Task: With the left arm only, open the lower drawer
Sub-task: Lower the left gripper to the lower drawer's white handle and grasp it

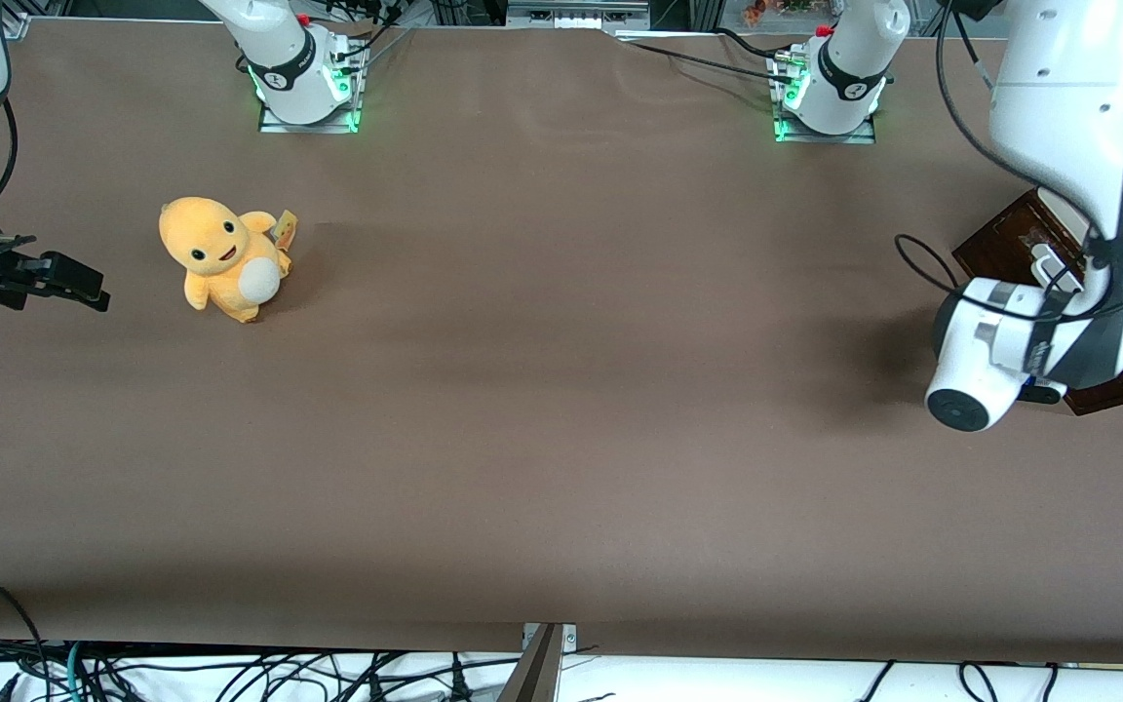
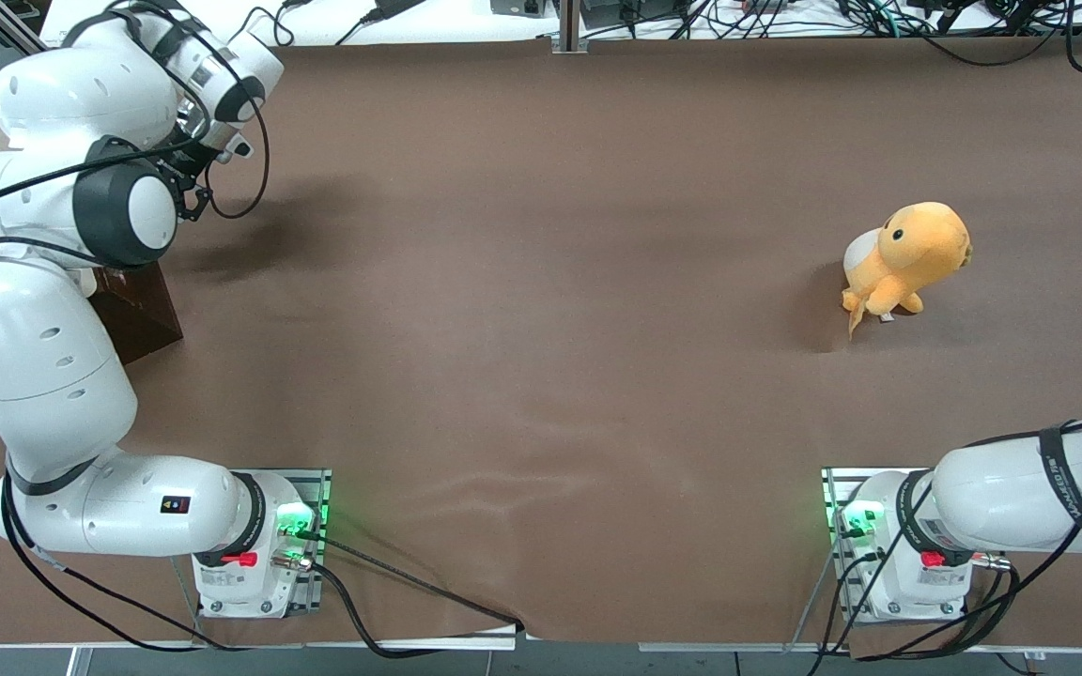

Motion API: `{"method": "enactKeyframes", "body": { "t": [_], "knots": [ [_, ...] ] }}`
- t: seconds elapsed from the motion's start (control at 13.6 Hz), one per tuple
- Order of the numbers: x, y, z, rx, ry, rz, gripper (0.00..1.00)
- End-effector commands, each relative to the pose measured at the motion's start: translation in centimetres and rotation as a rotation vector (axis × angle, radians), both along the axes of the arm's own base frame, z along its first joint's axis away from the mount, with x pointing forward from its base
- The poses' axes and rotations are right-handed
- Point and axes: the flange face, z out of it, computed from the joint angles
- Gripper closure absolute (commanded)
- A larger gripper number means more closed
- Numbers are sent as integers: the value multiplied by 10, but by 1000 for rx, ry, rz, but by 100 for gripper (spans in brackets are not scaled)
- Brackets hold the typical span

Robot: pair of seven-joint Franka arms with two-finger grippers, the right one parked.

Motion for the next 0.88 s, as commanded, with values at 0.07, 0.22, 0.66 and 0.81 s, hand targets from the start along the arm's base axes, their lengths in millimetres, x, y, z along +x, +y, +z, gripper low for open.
{"method": "enactKeyframes", "body": {
  "t": [0.07, 0.22, 0.66, 0.81],
  "knots": [
    [2, 5, -21, 177, 16, -29, 0],
    [0, 7, -30, 217, 7, -33, 0],
    [-2, 17, -43, 254, 34, -55, 74],
    [-3, 19, -45, 273, 45, -66, 86]
  ]
}}
